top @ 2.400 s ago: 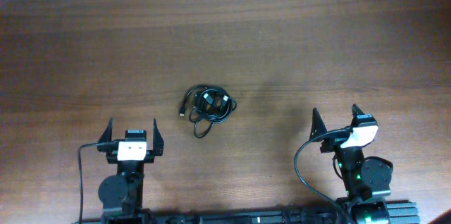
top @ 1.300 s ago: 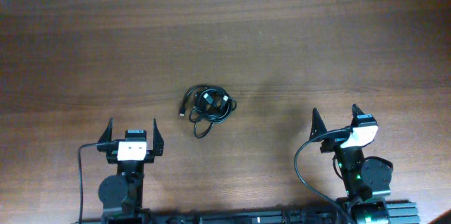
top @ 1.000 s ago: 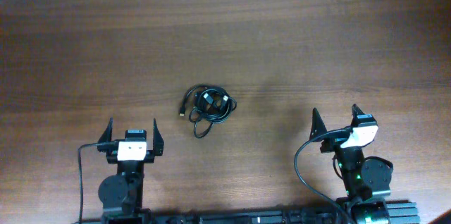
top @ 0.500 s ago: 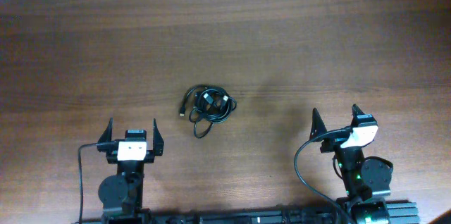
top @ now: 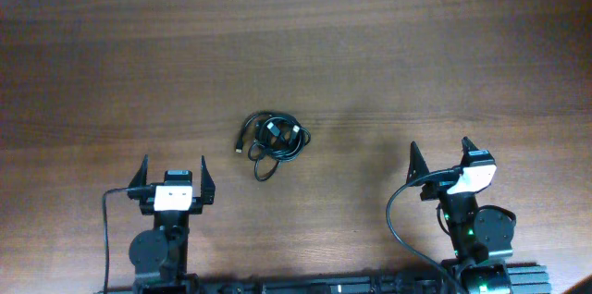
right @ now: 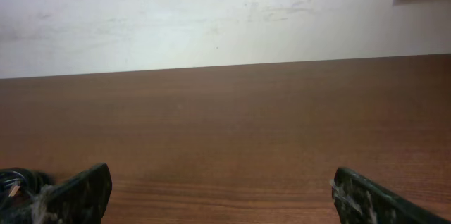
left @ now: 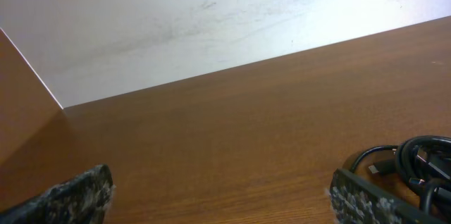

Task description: Untangle cables

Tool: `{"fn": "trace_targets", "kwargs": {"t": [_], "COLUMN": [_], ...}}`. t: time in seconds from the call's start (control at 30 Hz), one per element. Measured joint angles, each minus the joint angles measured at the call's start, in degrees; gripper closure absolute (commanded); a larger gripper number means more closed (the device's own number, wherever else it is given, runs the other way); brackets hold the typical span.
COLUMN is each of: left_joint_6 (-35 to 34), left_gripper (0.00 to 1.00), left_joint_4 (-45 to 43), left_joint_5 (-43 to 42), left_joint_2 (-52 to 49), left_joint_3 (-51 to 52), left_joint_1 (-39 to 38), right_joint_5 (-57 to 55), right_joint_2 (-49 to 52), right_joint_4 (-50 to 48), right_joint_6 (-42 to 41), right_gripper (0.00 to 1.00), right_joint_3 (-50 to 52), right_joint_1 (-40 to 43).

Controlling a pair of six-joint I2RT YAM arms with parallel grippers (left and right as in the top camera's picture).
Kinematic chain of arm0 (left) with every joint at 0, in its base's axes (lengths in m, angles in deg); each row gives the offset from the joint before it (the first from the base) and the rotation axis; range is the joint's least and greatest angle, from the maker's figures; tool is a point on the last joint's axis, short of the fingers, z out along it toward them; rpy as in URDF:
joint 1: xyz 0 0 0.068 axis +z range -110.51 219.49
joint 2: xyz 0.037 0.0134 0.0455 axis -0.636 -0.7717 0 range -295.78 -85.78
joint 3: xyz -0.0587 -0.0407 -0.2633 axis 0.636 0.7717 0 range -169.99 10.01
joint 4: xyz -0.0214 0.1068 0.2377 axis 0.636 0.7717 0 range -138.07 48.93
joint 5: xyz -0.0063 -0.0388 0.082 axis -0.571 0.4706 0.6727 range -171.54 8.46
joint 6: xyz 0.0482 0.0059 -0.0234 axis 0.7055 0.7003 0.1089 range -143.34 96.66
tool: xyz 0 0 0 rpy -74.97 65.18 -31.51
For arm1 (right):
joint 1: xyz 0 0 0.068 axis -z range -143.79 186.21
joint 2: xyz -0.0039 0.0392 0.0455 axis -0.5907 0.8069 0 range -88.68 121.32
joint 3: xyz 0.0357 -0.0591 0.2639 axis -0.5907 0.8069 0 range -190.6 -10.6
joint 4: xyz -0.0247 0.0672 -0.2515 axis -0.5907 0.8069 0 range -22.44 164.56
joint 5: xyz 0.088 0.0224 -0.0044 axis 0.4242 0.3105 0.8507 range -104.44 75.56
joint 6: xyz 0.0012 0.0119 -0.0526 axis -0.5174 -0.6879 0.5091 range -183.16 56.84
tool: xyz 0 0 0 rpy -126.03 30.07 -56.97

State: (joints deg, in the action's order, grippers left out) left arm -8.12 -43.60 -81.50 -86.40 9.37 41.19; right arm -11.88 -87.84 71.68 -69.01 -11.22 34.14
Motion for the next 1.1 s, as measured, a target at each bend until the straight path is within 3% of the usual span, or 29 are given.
{"fn": "trace_targets", "kwargs": {"t": [1.1], "left_joint_6": [-3.1], "left_gripper": [0.01], "left_joint_4": [-0.2], "left_joint_5": [-0.3], "left_joint_2": [0.0], "left_joint_3": [0.0], "left_joint_1": [0.0], "right_joint_5": [0.0], "right_joint_2": [0.0], "right_joint_4": [0.0], "right_joint_6": [0.0], "right_gripper": [0.01], "right_joint_3": [0.0], "right_joint_1": [0.0]}}
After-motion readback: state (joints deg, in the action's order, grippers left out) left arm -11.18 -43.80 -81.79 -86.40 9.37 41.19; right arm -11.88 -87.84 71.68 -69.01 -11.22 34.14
